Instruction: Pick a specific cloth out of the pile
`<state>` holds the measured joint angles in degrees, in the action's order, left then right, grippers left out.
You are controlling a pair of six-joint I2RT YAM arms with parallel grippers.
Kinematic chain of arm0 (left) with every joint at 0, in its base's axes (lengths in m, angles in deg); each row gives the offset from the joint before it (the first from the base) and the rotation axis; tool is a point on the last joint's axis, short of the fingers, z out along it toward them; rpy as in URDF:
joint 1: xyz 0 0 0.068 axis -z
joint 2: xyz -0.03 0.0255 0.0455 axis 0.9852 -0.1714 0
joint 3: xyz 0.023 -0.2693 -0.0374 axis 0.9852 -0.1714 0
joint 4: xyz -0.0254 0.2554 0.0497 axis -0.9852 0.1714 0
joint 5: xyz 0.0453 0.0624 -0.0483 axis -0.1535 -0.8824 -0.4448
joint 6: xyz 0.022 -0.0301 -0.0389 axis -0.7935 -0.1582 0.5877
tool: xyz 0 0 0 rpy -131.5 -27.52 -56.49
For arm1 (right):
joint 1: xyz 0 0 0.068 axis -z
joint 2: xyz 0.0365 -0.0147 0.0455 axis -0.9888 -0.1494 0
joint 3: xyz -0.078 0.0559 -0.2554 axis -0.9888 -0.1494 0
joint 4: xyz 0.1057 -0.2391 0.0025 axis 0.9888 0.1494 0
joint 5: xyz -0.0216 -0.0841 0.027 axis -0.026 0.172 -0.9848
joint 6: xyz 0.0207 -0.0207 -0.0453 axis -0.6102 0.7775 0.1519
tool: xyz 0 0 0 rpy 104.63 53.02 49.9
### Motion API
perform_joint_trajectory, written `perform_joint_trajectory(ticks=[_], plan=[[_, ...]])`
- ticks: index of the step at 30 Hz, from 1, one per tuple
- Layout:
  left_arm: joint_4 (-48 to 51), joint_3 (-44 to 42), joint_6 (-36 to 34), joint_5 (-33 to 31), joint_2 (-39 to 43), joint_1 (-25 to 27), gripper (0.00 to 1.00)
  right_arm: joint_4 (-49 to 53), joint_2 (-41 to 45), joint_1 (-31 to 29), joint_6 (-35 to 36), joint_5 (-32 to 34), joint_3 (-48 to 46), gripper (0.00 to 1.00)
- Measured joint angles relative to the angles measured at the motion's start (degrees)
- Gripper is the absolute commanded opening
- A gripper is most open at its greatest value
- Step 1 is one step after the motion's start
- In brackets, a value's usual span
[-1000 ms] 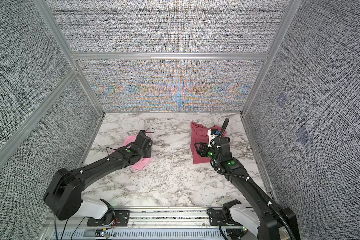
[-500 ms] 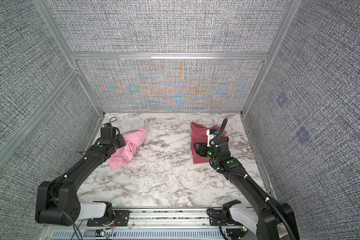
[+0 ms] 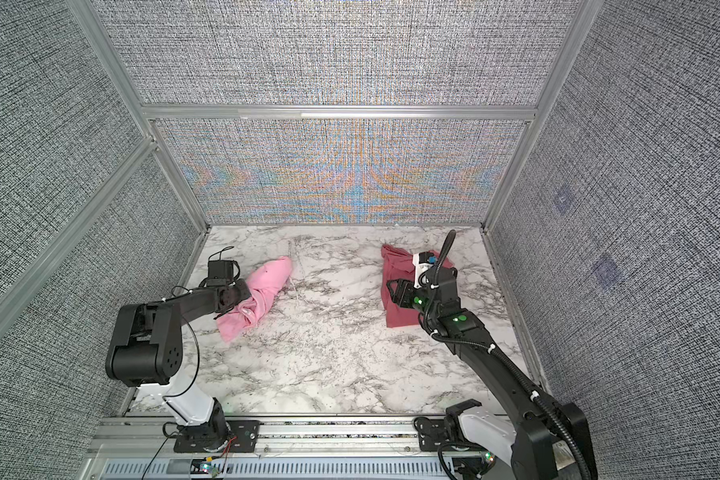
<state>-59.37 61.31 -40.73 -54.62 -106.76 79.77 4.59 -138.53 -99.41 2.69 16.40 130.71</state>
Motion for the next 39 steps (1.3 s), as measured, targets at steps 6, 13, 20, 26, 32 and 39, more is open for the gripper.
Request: perform_joint_trajectory(ticks=[6,13,20,26,32,39], plan=[[2.36,-1.40,1.42,-2.08,8.79,-0.26,0.45,0.59,-1.07,0.00,0.37,0.09,1.36,0.60],[9.44,-1.40,-1.68,-3.54,25.77,3.96,0.45,0.44,-1.14,0.00,0.59,-0.61,0.74,0.60],[8.90,-7.52,-4.20,-0.37,33.46,15.69,0.43,-0.46,0.48,0.00,0.28,-0.94,-2.01,0.60],[7.08,-10.32,-2.38,0.94,26.43,16.13,0.43,-0.74,1.44,0.00,-0.28,-0.98,-2.64,0.60],[3.37,-7.26,-0.85,-1.95,15.58,13.94,0.43,-0.74,1.62,0.00,-0.31,-0.90,-2.40,0.60],[-2.62,-3.72,-0.92,-0.13,5.22,4.31,0.43,-0.70,-0.50,0.00,-0.26,0.33,-0.79,0.59]])
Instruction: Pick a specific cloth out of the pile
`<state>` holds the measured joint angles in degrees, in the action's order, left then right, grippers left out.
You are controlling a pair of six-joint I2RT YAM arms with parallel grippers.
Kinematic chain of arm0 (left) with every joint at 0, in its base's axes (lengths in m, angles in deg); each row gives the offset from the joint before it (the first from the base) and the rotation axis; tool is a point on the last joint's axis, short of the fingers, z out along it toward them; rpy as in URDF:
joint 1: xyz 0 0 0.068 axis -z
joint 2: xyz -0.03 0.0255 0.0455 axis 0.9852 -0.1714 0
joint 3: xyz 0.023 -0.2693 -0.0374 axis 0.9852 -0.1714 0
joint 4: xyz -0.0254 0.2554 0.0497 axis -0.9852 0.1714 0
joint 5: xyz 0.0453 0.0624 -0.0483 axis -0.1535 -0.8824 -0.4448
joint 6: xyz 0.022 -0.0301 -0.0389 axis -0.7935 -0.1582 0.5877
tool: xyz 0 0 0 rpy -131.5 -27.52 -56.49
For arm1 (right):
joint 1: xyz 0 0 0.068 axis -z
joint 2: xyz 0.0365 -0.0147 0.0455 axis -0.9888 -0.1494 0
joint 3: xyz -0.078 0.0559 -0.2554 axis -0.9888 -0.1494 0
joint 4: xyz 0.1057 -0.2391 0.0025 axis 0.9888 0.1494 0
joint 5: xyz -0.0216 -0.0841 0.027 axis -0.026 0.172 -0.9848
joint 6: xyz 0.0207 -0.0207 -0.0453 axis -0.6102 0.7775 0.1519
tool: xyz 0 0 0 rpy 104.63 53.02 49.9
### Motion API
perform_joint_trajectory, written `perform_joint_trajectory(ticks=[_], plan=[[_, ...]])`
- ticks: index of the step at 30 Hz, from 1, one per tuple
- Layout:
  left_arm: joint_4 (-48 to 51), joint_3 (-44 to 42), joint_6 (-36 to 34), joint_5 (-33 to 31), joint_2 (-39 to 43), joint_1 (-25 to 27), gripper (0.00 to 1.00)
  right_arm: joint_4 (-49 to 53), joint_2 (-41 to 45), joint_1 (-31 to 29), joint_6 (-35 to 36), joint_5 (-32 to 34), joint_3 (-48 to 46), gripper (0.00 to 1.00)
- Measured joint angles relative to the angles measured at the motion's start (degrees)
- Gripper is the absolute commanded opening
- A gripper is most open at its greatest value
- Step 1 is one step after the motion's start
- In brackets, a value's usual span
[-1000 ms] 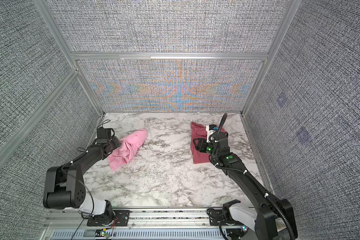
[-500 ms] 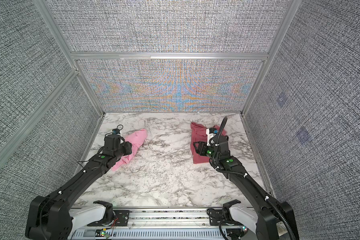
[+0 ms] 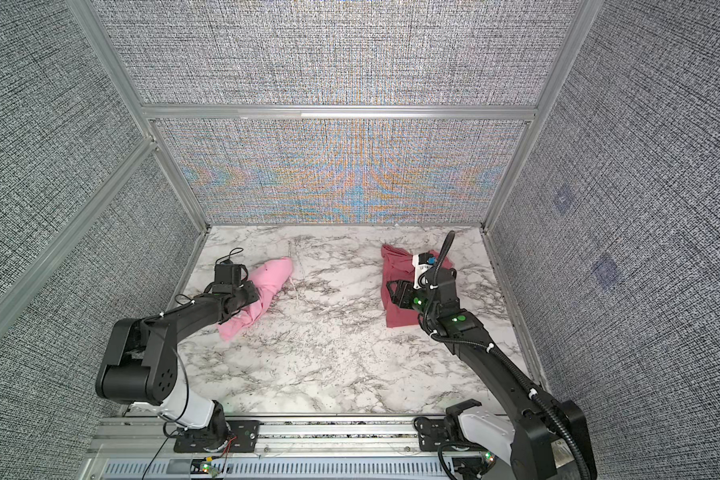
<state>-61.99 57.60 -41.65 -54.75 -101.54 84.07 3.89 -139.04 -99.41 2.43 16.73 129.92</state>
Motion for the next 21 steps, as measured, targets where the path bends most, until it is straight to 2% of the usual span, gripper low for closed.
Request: perform_joint_trajectory(ticks=[5,11,14,15,16,17,21], plan=[[-0.57,4.04,-0.63,1.25,-2.62,-2.84,0.43,0.00,-1.22,0.28,0.55,1.27,0.79,0.60],[0.59,4.66,-1.07,3.32,4.81,-3.13,0.47,0.46,-2.36,1.86,1.99,1.79,2.64,0.60],[1.05,1.49,-1.73,4.39,11.89,-3.13,0.56,1.31,-1.64,3.89,3.37,2.25,2.89,0.62],[1.27,-0.13,-2.21,4.44,14.84,-3.06,0.81,1.79,-1.18,5.03,3.85,2.93,2.86,0.63],[1.31,-1.66,-2.84,4.42,17.49,-3.06,0.92,2.10,-0.74,6.12,4.39,3.37,2.78,0.64],[1.25,-3.26,-3.43,4.39,20.20,-3.06,0.99,2.21,-0.35,7.41,5.03,3.85,2.62,0.67],[-0.72,-10.43,-7.13,1.16,28.76,-3.04,0.99,2.05,-0.57,13.44,6.91,6.64,1.27,0.75]])
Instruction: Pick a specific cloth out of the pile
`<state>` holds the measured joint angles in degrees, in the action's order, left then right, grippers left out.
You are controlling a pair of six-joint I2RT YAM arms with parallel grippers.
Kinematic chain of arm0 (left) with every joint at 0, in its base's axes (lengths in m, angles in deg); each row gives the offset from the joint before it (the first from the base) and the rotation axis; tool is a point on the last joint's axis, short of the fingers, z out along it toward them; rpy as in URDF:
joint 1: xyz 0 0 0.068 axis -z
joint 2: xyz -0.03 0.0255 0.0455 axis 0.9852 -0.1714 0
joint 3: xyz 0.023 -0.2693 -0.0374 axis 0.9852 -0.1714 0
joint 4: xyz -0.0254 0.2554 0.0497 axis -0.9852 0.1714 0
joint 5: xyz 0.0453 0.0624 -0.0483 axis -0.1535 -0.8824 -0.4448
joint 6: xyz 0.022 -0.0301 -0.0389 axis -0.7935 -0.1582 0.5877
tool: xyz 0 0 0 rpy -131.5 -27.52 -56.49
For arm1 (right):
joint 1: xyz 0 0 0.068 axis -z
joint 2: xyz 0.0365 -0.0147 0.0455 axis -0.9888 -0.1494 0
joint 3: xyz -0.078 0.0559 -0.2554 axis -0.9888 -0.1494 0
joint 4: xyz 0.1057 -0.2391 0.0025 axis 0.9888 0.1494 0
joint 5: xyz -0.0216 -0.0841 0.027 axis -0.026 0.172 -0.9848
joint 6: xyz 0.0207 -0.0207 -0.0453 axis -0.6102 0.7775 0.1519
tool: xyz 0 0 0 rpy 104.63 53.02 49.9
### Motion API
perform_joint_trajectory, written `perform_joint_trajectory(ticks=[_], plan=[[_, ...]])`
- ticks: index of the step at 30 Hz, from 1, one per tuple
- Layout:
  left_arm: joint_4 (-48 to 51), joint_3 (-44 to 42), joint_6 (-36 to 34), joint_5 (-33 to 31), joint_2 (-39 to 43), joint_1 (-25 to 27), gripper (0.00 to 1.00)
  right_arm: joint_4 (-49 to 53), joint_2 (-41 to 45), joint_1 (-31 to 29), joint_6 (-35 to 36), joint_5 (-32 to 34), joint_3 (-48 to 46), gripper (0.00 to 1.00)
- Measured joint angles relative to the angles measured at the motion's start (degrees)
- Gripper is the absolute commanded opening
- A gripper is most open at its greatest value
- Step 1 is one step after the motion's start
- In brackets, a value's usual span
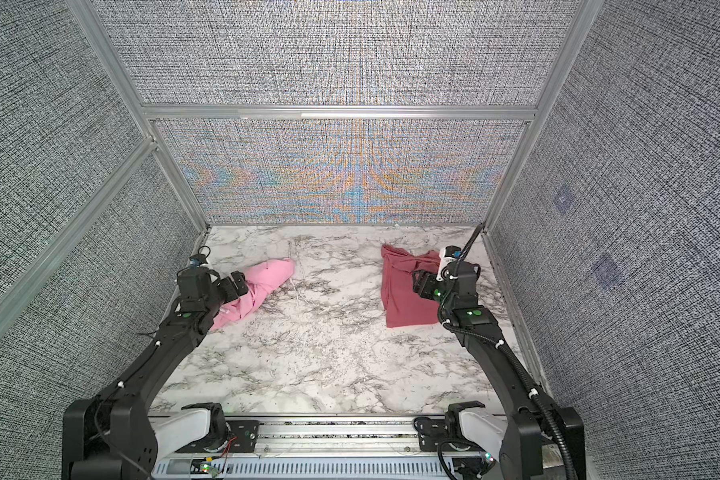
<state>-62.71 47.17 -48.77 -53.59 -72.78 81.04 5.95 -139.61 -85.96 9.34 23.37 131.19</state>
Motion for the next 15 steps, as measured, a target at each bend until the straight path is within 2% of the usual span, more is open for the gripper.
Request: perform_joint_trajectory(ticks=[3,7,13,15], plan=[[-4.76,-4.74,-3.19,-2.95,3.21,0.00,0.99,-1.29,-1.77,3.34,0.85,3.37,-2.34,0.78],[-16.22,-12.72,-9.07,-4.46,3.82,0.00,0.99,-4.50,-4.92,5.05,2.21,9.29,-6.08,0.80],[-35.63,-21.31,-16.41,-3.80,-4.26,0.00,0.99,-12.79,-8.87,5.31,6.62,19.58,-11.91,0.83],[-41.72,-22.60,-16.96,-3.76,-7.98,0.02,0.99,-16.68,-9.22,5.31,8.35,21.73,-13.92,0.98]])
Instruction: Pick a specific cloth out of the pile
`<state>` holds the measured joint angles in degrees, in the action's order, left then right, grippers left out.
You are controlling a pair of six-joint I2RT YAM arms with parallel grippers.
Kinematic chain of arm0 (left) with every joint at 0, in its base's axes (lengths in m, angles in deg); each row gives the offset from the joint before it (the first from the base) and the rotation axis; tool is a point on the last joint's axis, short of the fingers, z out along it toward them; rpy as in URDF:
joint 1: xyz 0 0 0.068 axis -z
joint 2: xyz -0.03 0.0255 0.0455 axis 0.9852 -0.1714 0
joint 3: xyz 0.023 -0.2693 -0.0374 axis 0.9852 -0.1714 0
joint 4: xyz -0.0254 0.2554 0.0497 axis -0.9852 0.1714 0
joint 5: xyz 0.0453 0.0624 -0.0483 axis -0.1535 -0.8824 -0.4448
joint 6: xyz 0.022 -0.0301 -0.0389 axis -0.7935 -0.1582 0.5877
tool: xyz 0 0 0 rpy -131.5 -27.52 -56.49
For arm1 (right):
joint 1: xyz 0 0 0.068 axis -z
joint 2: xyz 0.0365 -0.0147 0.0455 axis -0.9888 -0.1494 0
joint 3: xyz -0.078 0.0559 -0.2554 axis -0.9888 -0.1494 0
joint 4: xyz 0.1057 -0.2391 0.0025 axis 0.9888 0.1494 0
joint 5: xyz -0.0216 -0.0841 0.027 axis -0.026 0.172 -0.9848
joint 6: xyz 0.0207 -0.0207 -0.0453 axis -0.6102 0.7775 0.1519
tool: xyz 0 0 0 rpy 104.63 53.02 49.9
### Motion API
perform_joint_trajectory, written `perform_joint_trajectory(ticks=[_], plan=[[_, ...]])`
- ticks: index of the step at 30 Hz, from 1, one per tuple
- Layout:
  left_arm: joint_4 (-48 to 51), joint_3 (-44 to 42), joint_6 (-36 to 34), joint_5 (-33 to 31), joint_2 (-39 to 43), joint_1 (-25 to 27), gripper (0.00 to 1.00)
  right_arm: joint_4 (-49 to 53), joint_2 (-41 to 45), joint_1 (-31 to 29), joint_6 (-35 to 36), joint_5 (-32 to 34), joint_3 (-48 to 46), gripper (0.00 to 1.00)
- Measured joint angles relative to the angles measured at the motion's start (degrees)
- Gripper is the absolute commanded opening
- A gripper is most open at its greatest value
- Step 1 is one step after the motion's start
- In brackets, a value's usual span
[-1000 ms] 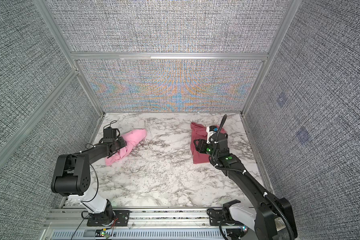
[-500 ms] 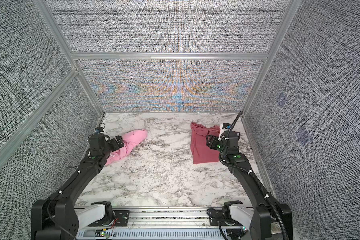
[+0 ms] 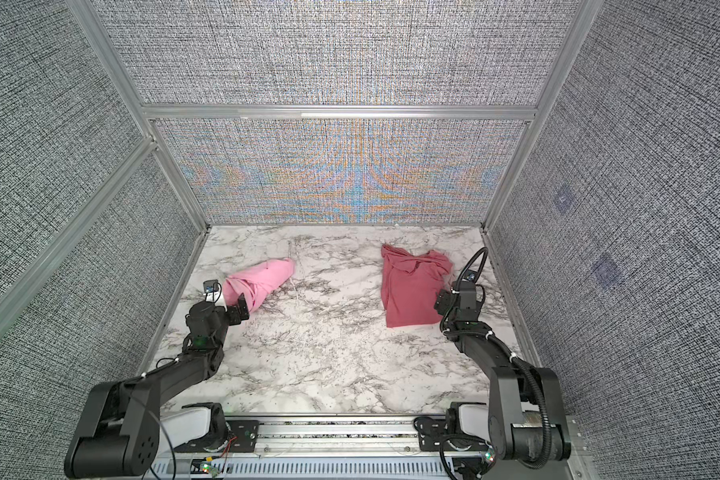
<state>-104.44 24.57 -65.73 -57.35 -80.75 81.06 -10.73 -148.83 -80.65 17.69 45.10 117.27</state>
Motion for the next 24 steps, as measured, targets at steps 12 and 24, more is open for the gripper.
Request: perform_joint_trajectory(ticks=[12,24], plan=[[-26.01,-4.85,-2.47,4.46,-13.46,-0.07,0.99,-34.03,-5.92,-0.11,8.79,-0.98,-13.84,0.99],[-31.69,-3.87,-3.96,6.49,-15.28,-0.07,0.99,-44.22,-14.40,-0.63,13.38,-10.01,-10.97,0.99]])
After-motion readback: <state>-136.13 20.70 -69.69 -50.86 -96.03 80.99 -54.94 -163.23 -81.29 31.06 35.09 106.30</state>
